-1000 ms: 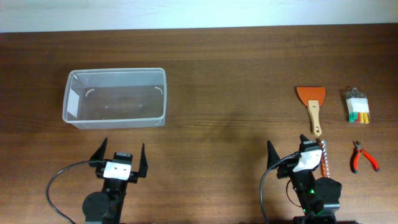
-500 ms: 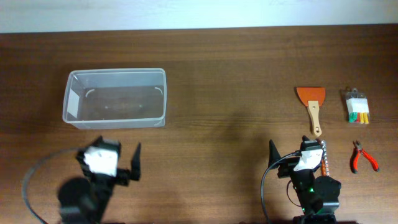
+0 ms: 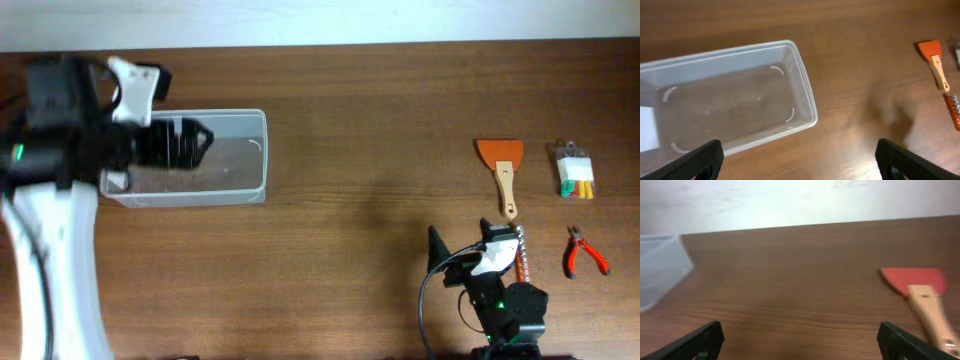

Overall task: Pack container
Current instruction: 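Move the left gripper over the clear container's left wall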

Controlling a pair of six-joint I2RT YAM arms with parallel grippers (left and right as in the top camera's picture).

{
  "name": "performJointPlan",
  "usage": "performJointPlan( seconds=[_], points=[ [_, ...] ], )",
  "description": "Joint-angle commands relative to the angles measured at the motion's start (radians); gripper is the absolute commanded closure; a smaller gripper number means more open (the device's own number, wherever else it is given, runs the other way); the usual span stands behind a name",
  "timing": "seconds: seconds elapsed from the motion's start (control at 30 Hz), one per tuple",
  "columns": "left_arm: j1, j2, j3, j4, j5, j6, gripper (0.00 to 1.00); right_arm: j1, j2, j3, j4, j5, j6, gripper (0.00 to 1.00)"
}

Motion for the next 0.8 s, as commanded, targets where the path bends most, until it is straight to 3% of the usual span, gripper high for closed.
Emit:
performJointPlan(
  seconds=[0.0, 0.07, 0.17, 0.27, 0.5, 0.67, 0.77],
  points=[
    [0.006, 0.116, 0.066, -0.019, 0.032, -0.029, 0.01, -0.007, -0.002, 0.004, -0.009, -0.192, 0.081, 0.02],
    [0.006, 0.145, 0.088, -0.027, -0.008, -0.03, 0.01, -0.007, -0.001, 0.014, -0.029, -0.226, 0.089, 0.01],
    [0.006, 0.158, 0.137, -0.051, -0.288, -0.163, 0.01, -0.007, 0.002, 0.043, -0.106, -0.219, 0.089, 0.01],
    [0.006, 0.158, 0.19, -0.08, -0.419, -0.187, 0.01, -0.007, 0.021, 0.093, -0.214, -0.157, 0.089, 0.01],
    [0.006, 0.158, 0.238, -0.086, -0.405, -0.188, 0.01, -0.007, 0.192, 0.287, -0.499, 0.071, 0.089, 0.01],
    [0.006, 0.158, 0.238, -0.087, -0.405, -0.188, 0.01, -0.007, 0.362, 0.5, -0.711, -0.003, 0.089, 0.01],
    [0.006, 0.158, 0.238, -0.088, -0.385, -0.188, 0.01, -0.007, 0.418, 0.558, -0.709, -0.062, 0.09, 0.01]
  ],
)
